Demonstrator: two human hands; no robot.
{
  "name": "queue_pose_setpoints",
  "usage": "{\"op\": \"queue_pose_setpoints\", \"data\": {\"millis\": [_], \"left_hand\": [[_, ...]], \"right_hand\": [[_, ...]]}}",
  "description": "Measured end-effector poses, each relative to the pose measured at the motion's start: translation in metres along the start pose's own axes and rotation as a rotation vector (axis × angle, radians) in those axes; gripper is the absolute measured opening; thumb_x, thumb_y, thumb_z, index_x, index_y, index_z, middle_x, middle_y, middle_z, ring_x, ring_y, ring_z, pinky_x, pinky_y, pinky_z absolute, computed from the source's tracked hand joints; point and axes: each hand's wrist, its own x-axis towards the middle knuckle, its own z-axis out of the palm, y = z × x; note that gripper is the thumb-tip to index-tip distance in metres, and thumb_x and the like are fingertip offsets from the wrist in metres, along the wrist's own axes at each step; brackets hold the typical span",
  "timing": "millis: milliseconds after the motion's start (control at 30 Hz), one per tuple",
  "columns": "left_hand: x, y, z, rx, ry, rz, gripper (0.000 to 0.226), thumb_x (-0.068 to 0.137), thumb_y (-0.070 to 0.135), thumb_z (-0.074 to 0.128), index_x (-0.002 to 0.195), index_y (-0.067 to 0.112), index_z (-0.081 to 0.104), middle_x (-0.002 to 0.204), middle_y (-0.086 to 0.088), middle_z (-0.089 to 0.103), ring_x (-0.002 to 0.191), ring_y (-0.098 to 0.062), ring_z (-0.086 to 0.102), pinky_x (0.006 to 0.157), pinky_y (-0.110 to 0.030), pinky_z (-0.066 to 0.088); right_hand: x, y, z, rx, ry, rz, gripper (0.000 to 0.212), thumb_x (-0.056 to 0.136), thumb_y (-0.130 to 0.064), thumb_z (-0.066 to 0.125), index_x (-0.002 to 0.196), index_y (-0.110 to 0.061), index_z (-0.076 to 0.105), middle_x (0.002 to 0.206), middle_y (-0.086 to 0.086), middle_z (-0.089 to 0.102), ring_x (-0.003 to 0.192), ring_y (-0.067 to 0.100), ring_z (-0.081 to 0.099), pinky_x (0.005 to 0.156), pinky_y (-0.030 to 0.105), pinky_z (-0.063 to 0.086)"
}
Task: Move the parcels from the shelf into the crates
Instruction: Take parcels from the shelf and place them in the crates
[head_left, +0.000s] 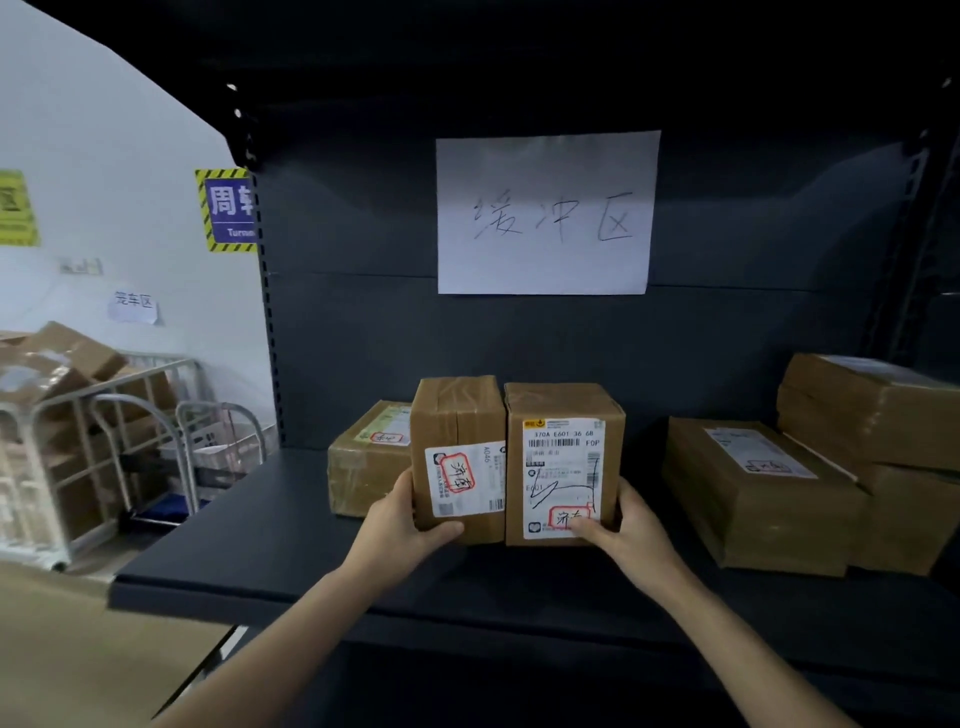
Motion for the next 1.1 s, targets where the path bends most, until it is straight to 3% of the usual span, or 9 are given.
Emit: {"op": "queue_pose_setpoints", "data": {"millis": [67,267,367,433,533,633,800,967,1100], "left_hand": [[-0.01,0.003,-0.012,0.01,0.041,0.015,0.058,0.076,0.025,0.075,0.125,0.02,0.044,0.111,0.014,0.059,0.103,-0.005,0.057,0.089,-0.021,0.047],[-0.045,0.0,-0.046,0.005,0.154,-0.008,0.052,0.077,0.03,0.073,0.121,0.023,0.046,0.104,0.02,0.058,0.094,0.002,0.057,0.083,-0.014,0.046],[-0.061,-0.005,-0.064,0.011,0.215,-0.031,0.044,0.078,0.028,0.072,0.115,0.025,0.048,0.1,0.022,0.058,0.089,0.005,0.057,0.076,-0.01,0.046],[-0.07,-0.009,-0.077,0.011,0.251,-0.053,0.042,0.078,0.027,0.072,0.112,0.026,0.048,0.101,0.019,0.06,0.092,0.001,0.059,0.082,-0.018,0.049],[-0.086,-0.017,-0.099,0.028,0.282,-0.088,0.041,0.078,0.027,0.072,0.111,0.028,0.048,0.103,0.016,0.061,0.098,-0.005,0.06,0.089,-0.026,0.051],[-0.103,-0.027,-0.126,0.061,0.33,-0.112,0.041,0.078,0.028,0.072,0.112,0.027,0.049,0.103,0.016,0.062,0.097,-0.003,0.06,0.087,-0.024,0.051],[-0.14,-0.051,-0.173,0.105,0.429,-0.152,0.044,0.077,0.03,0.073,0.113,0.026,0.049,0.099,0.025,0.057,0.096,0.0,0.058,0.081,-0.02,0.051],[-0.183,-0.078,-0.226,0.106,0.516,-0.215,0.048,0.075,0.033,0.073,0.115,0.027,0.047,0.104,0.017,0.061,0.097,-0.001,0.059,0.081,-0.018,0.052],[-0.221,-0.096,-0.274,0.118,0.576,-0.281,0.046,0.076,0.03,0.073,0.115,0.026,0.05,0.103,0.015,0.063,0.098,-0.003,0.061,0.084,-0.023,0.054]], "right_hand": [[-0.004,-0.007,0.006,0.01,-0.019,-0.042,0.048,0.081,-0.016,0.07,0.112,-0.04,0.043,0.115,-0.011,0.057,0.112,0.007,0.052,0.091,0.019,0.041],[-0.016,-0.034,0.032,0.077,-0.06,-0.135,0.039,0.08,-0.028,0.07,0.099,-0.051,0.044,0.114,-0.01,0.057,0.114,0.011,0.051,0.102,0.038,0.042],[-0.018,-0.048,0.046,0.105,-0.083,-0.178,0.037,0.07,-0.052,0.066,0.101,-0.049,0.048,0.114,-0.01,0.057,0.113,0.01,0.052,0.1,0.038,0.044],[-0.018,-0.054,0.059,0.126,-0.107,-0.2,0.048,0.062,-0.062,0.061,0.106,-0.047,0.05,0.115,-0.009,0.058,0.112,0.01,0.053,0.099,0.039,0.046],[-0.017,-0.065,0.082,0.165,-0.142,-0.217,0.053,0.064,-0.059,0.062,0.112,-0.039,0.054,0.115,-0.005,0.059,0.111,0.011,0.055,0.098,0.041,0.047],[-0.019,-0.079,0.111,0.195,-0.193,-0.245,0.045,0.07,-0.052,0.065,0.112,-0.038,0.055,0.117,-0.004,0.058,0.111,0.012,0.054,0.096,0.036,0.047],[-0.026,-0.111,0.17,0.28,-0.313,-0.285,0.033,0.084,-0.02,0.066,0.114,-0.028,0.054,0.112,-0.011,0.062,0.103,0.001,0.057,0.08,0.015,0.045],[-0.042,-0.156,0.232,0.317,-0.427,-0.367,0.027,0.084,-0.008,0.065,0.096,-0.031,0.059,0.092,-0.015,0.068,0.088,-0.011,0.062,0.068,0.007,0.047],[-0.058,-0.191,0.287,0.362,-0.515,-0.386,0.026,0.083,-0.007,0.065,0.093,-0.031,0.058,0.091,-0.015,0.067,0.085,-0.006,0.065,0.064,0.007,0.049]]}}
